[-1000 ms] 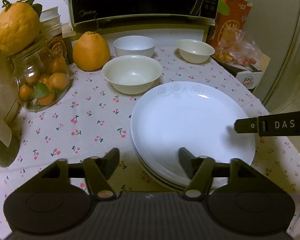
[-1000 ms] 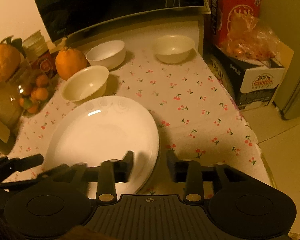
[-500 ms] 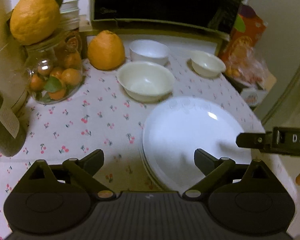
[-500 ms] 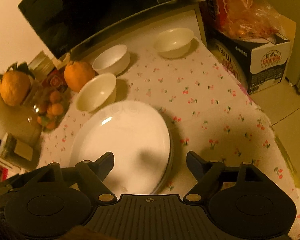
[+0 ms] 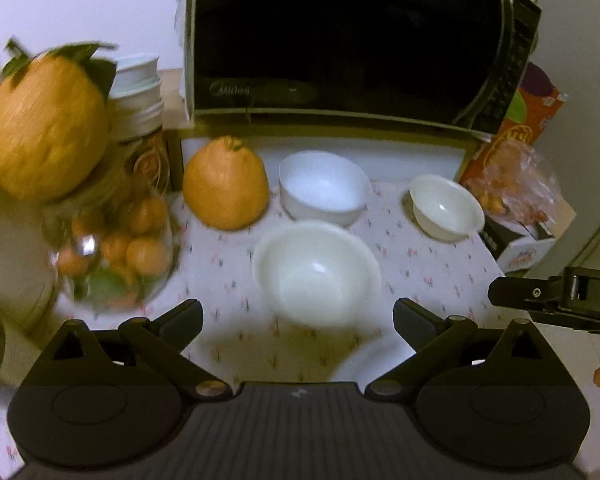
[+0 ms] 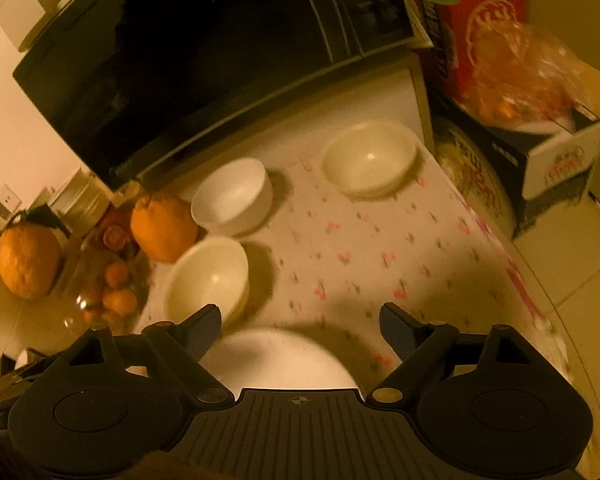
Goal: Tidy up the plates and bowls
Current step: 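Reach both grippers to the rim of a white bowl by the microwave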
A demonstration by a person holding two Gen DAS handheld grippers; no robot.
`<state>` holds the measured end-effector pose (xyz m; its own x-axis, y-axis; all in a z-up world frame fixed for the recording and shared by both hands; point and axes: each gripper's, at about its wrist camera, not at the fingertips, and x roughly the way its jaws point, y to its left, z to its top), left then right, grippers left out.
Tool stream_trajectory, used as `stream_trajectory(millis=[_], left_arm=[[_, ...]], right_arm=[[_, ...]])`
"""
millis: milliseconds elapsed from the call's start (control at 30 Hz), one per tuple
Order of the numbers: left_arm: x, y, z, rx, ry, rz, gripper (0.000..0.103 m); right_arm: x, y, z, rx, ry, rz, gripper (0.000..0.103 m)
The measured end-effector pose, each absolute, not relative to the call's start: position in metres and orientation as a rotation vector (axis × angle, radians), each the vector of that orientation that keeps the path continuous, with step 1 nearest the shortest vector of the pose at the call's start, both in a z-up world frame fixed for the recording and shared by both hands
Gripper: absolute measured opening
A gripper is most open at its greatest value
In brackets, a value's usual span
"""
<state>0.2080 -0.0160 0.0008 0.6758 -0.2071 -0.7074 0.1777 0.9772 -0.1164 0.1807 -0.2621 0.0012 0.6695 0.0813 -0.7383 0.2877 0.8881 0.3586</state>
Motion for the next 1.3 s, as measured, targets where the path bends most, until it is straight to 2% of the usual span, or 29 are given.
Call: stream_trajectory(millis=[500, 600, 867, 1067, 1300], left_arm=[[0.293, -0.028, -0.005, -0.061, 0.801, -0.225, 0.093], [0.304, -0.03, -0.01, -0.083, 0.818, -0.233, 0.086], [0.328, -0.031, -0.026, -0.186, 0.867, -0.244, 0.052], [0.342, -0.03, -0.033, -0.245, 0.884, -0.24, 0.038], [0.353, -0.034, -0.041, -0.248, 0.882, -0.229, 0.032]], right_arm=[[0.273, -0.286, -0.025, 0.649, 0.852, -0.096, 0.089], [0.288, -0.288, -0.035, 0.697, 0.862, -0.077, 0.089], [0.315, -0.295, -0.048, 0.758, 0.851, -0.084, 0.088], [0.328, -0.295, -0.065, 0.775, 0.866, -0.084, 0.087], [0.339, -0.291, -0.076, 0.789, 0.867, -0.075, 0.063]])
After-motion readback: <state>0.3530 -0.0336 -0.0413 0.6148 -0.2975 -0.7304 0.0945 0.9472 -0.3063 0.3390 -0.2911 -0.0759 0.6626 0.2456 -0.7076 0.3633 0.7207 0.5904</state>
